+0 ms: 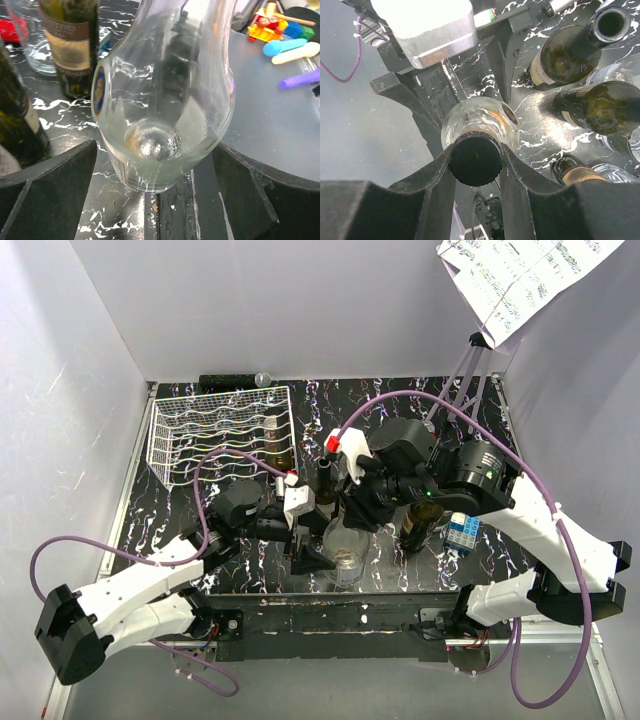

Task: Put the wine bottle on the wine rack
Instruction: Pick up the wine bottle from the center of the board, then place the wine bottle at the center of the board.

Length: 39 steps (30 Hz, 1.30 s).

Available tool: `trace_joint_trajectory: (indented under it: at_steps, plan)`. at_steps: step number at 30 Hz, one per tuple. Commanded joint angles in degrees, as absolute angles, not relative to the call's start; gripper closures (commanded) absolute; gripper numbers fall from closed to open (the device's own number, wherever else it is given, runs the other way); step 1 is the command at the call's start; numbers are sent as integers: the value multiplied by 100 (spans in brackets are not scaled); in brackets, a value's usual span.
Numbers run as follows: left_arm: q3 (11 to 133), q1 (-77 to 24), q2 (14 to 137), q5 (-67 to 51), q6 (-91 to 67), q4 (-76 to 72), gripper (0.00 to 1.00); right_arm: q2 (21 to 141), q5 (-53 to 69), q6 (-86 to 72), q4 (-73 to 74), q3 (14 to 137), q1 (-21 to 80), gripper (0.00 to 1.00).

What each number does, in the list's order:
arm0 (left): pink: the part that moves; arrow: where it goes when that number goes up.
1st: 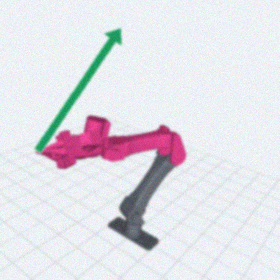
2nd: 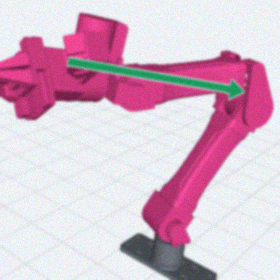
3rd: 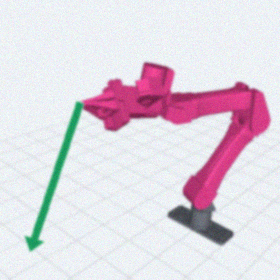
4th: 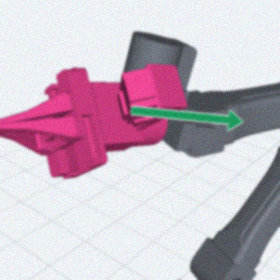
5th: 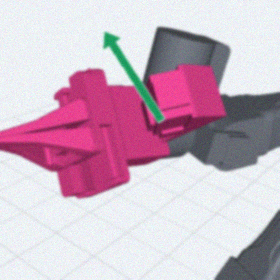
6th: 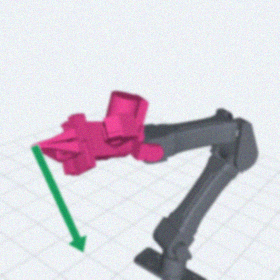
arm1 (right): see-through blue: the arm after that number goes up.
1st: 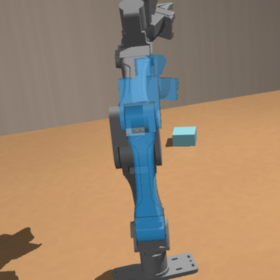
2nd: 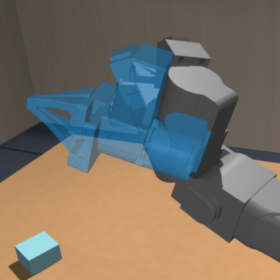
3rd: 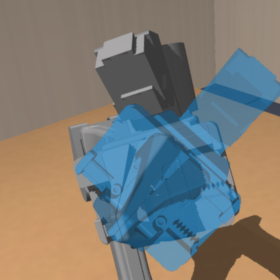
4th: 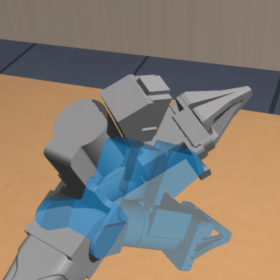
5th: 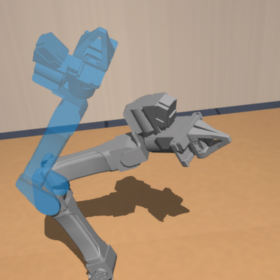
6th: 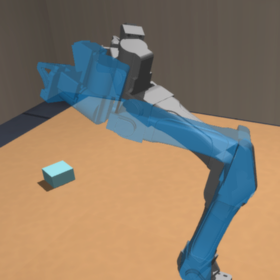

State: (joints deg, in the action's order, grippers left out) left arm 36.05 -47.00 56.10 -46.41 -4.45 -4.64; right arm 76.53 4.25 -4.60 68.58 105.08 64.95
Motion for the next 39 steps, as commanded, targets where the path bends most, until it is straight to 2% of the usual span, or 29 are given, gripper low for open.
trace_joint_trajectory:
  at_steps: [1,12,20,30,39]
  plan:
    - [3577,-4658,5090,-3490,-123,254,2,7233,835,-721,5704,10591,6574,99]
    - [3595,-4649,3561,-1988,-123,1765,2,7444,703,-624,5196,10267,6565,99]
    - [3963,-4649,2128,146,-693,2926,2,7901,178,-553,4325,10002,6618,99]
    - [5071,-4649,2768,1589,-1660,4253,2,8568,-1616,-527,3771,9966,7277,99]
    - [5800,-4650,2760,2935,-2452,5079,2,9298,-1951,-1089,4147,10300,7453,99]
